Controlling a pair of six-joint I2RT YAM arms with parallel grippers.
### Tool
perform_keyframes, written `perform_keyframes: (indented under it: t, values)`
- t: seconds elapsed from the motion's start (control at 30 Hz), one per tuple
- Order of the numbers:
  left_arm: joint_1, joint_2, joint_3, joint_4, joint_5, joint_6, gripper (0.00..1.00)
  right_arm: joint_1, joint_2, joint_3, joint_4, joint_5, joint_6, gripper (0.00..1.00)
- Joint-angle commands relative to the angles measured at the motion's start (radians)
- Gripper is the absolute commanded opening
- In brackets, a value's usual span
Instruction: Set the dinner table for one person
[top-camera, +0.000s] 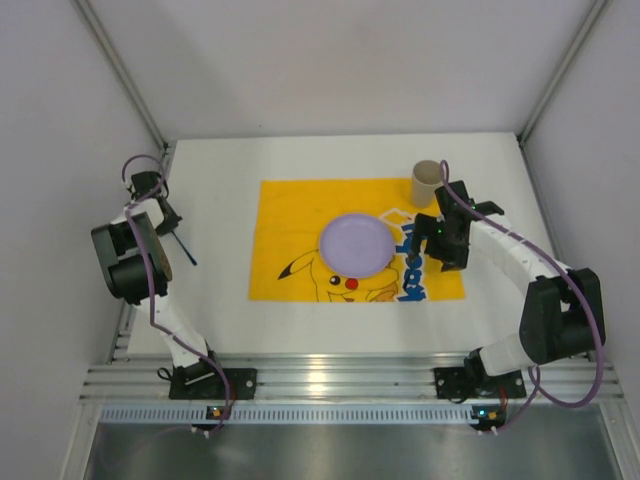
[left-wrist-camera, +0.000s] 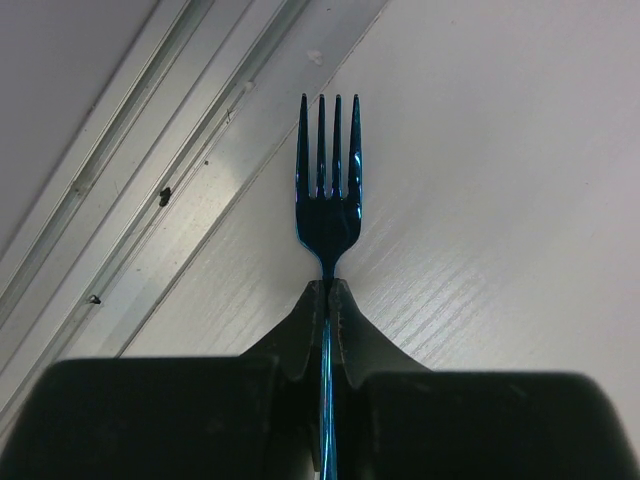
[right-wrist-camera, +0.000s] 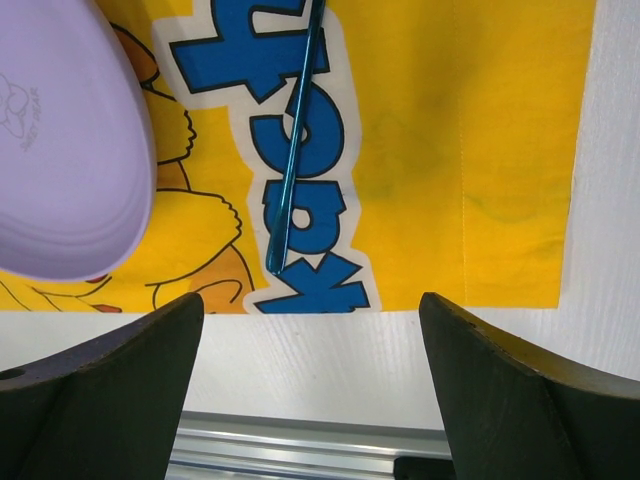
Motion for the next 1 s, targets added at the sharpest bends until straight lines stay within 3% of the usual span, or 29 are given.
perform_keyframes:
  t: [0.0,0.2,0.4,0.73,0.97]
  values:
    - [0.009,0.067,-0.045,-0.071,0.042,0.004,0.00,-0.007,0.000,0.031,0.010,0.000,0.011,0.89]
    - [-0.030,-0.018,-0.045,-0.080,0.097,-0.003,0.00,-0.008,-0.020,0.025,0.025,-0.004,0.014,0.89]
    - [-0.154,-0.084,0.003,-0.144,0.083,0.001,0.00,-0.008,-0.081,0.013,0.034,-0.002,0.015,0.91]
    - [-0.417,-0.144,0.207,-0.299,0.043,-0.009,0.00,-0.007,-0.279,-0.018,0.004,0.007,0.019,0.93]
    - [-0.594,-0.149,0.241,-0.348,0.028,-0.019,0.00,-0.008,-0.460,-0.139,-0.029,0.036,0.022,0.95]
